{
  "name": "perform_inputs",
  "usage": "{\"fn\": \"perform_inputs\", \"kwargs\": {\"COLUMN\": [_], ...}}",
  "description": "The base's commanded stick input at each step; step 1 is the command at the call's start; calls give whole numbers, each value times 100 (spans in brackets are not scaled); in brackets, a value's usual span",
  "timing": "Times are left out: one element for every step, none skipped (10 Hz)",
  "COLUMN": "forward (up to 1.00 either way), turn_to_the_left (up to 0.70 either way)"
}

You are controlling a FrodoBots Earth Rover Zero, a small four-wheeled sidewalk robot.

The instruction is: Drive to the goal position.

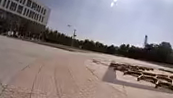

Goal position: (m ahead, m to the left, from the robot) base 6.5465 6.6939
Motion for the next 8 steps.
{"fn": "perform_inputs", "kwargs": {"forward": [70,70,70,70,70,70,70,70], "turn_to_the_left": [-1,4,8,12,17,19,21,22]}}
